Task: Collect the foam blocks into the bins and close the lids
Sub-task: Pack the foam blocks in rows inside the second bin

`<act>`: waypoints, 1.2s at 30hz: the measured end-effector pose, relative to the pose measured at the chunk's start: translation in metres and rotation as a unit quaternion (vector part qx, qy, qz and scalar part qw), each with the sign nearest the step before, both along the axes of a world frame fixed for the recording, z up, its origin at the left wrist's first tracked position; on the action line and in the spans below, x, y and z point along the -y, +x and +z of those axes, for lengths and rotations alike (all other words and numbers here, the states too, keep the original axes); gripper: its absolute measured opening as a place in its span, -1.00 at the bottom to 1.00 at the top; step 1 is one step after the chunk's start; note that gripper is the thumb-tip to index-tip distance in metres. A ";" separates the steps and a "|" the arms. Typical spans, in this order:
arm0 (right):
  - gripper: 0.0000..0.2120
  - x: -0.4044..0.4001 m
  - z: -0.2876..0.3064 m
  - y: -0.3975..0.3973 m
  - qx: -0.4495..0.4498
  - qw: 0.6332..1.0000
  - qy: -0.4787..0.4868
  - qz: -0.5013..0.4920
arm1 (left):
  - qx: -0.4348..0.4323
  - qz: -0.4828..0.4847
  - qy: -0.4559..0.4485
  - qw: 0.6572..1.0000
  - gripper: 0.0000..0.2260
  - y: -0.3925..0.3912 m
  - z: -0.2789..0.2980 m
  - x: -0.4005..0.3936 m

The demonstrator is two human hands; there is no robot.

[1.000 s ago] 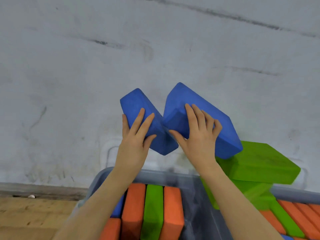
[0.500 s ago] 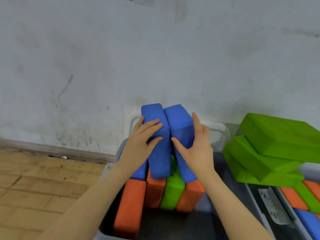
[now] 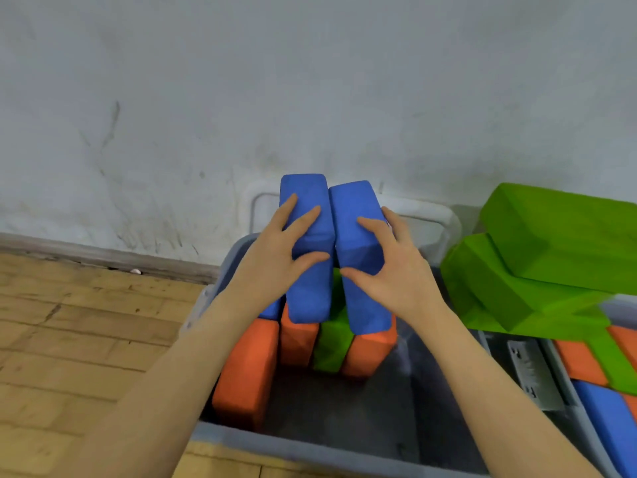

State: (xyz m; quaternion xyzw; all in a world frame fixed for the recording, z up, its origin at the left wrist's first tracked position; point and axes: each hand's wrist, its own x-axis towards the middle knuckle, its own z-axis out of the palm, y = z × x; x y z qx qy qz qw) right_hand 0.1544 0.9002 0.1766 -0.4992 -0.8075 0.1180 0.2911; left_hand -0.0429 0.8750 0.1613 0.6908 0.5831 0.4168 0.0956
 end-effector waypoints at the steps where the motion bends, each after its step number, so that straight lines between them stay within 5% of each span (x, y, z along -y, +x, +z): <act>1: -0.34 0.002 0.004 0.002 -0.005 1.000 -0.006 0.000 | 0.009 0.005 -0.001 1.000 -0.40 0.004 0.002 0.004; 12: -0.40 0.054 0.044 0.030 0.083 0.995 0.034 0.039 | -0.058 0.039 0.006 0.998 -0.37 0.026 0.053 0.070; 22: -0.40 0.078 0.009 0.050 0.089 0.991 0.002 0.095 | -0.015 0.035 -0.102 0.994 -0.36 0.044 0.014 0.110; 30: -0.42 0.090 -0.029 0.052 0.053 0.993 -0.016 0.102 | -0.184 0.036 -0.086 0.978 -0.41 0.048 -0.008 0.125; 36: -0.40 0.116 -0.049 0.046 0.052 0.994 0.024 0.094 | -0.231 -0.004 -0.022 0.973 -0.45 0.041 -0.030 0.145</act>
